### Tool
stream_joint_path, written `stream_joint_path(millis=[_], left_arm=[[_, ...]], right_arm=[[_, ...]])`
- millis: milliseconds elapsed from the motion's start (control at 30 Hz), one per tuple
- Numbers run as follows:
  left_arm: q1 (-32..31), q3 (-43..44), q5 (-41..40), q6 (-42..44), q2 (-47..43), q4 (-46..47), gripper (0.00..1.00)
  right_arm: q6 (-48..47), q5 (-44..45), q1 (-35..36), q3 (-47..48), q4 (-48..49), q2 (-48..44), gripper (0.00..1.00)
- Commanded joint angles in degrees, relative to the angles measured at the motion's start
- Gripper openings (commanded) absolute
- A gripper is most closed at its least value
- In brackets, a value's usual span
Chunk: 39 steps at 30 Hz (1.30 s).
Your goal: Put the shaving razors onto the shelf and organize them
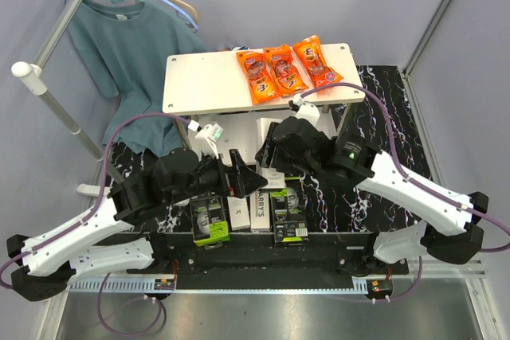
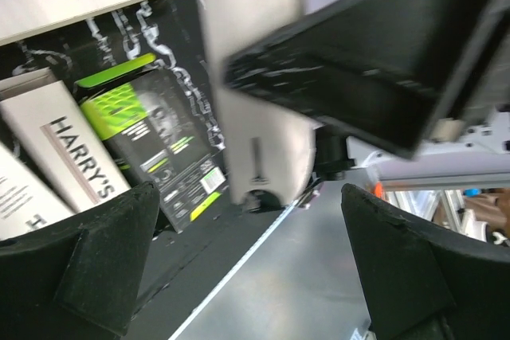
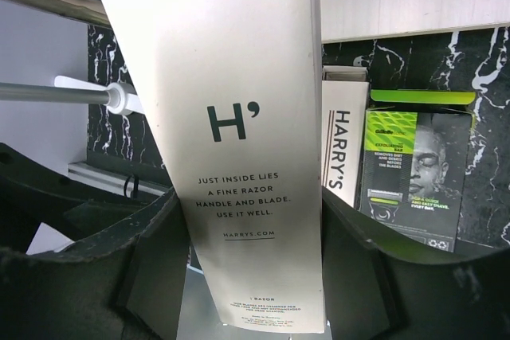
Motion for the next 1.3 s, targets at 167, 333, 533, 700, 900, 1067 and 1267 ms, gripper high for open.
stream_joint_path(millis=[167, 333, 533, 700, 900, 1067, 1267], left_arm=[[-2.88, -1.07, -3.48, -2.8, 1.02, 10.68, 0.97], [-6.13, -2.21, -8.48, -4.55, 1.91, 11.56, 0.9], [-7.01, -4.14, -11.47, -5.35, 1.04, 13.31, 0.73], [-7.19, -5.46, -12.88, -5.0, 0.33, 15.16, 0.66], [-7.27, -6.07, -11.48, -3.94, 0.94, 18.06, 0.49], [-7.36, -5.9, -9.46, -3.41, 2.0, 19.64, 0.34], [-7.36, -5.64, -8.92, -2.8, 2.0, 20.0, 0.18]], right_arm=[[1.49, 4.2, 1.49, 2.03, 5.31, -1.01, 0.53], [1.67, 4.9, 1.66, 1.15, 5.93, -2.59, 0.53], [3.07, 4.64, 1.66, -1.84, 7.42, -5.23, 0.53], [3.6, 3.76, 1.58, -2.63, 7.69, -5.84, 0.53], [3.86, 3.41, 1.66, -3.51, 8.3, -6.37, 0.53], [4.57, 3.41, 1.66, -5.09, 8.83, -7.6, 0.54], [4.57, 4.11, 1.66, -5.71, 8.92, -8.48, 0.6]])
